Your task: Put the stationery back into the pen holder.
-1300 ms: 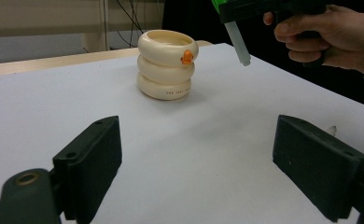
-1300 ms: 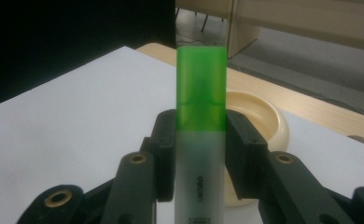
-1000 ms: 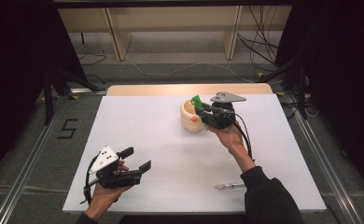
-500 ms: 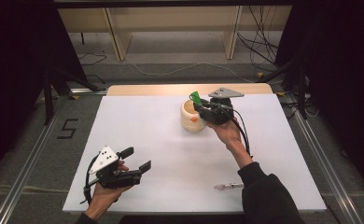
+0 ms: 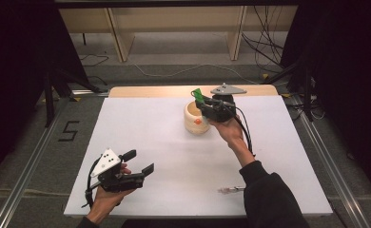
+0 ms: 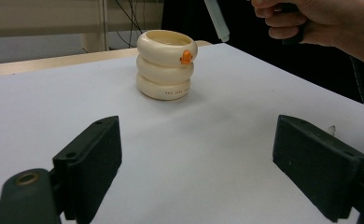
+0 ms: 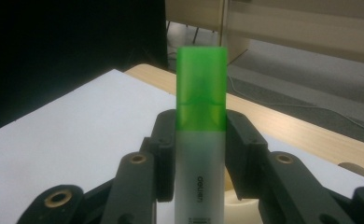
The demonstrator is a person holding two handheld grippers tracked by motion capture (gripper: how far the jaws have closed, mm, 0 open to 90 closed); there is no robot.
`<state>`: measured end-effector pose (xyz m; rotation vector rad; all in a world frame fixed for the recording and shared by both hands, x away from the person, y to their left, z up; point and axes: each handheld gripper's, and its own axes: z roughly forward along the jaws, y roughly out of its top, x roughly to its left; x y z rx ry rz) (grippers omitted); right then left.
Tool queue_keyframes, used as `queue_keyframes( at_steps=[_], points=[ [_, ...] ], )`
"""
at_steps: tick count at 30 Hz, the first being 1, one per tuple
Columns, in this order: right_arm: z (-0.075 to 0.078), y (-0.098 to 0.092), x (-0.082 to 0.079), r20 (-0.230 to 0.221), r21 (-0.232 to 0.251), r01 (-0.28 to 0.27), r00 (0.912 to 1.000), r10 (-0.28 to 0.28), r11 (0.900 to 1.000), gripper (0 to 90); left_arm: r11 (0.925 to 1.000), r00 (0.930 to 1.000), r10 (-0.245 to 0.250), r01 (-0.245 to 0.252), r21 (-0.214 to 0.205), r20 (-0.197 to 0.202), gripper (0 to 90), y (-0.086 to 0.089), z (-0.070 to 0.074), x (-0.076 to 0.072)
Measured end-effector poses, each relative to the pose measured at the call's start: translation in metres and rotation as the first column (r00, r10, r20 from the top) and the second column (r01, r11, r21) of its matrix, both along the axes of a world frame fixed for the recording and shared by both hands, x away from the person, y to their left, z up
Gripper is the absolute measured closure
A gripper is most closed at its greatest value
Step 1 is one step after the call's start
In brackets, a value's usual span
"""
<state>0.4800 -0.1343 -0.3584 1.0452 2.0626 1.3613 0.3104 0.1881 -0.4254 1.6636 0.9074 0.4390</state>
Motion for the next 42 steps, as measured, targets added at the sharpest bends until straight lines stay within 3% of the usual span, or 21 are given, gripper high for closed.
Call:
queue_keyframes(
  at_steps=[14, 26, 42],
  points=[
    [0.008, 0.004, 0.010, 0.008, 0.016, 0.020, 0.9998, -0.020, 0.9997, 67.2, 1.0000, 1.0000, -0.001, 0.001, 0.000, 0.000, 15.2, 0.000, 0.000, 0.000],
    [0.003, 0.009, 0.023, 0.011, 0.028, 0.047, 0.9988, -0.047, 0.9985, 67.2, 1.0000, 1.0000, -0.001, 0.001, -0.002, 0.000, 15.2, 0.000, 0.000, 0.000],
    [0.003, 0.019, 0.034, 0.017, 0.012, 0.071, 0.9973, -0.072, 0.9974, 67.2, 1.0000, 1.0000, 0.000, 0.000, -0.007, 0.001, 15.2, 0.000, 0.000, 0.000]
  ],
)
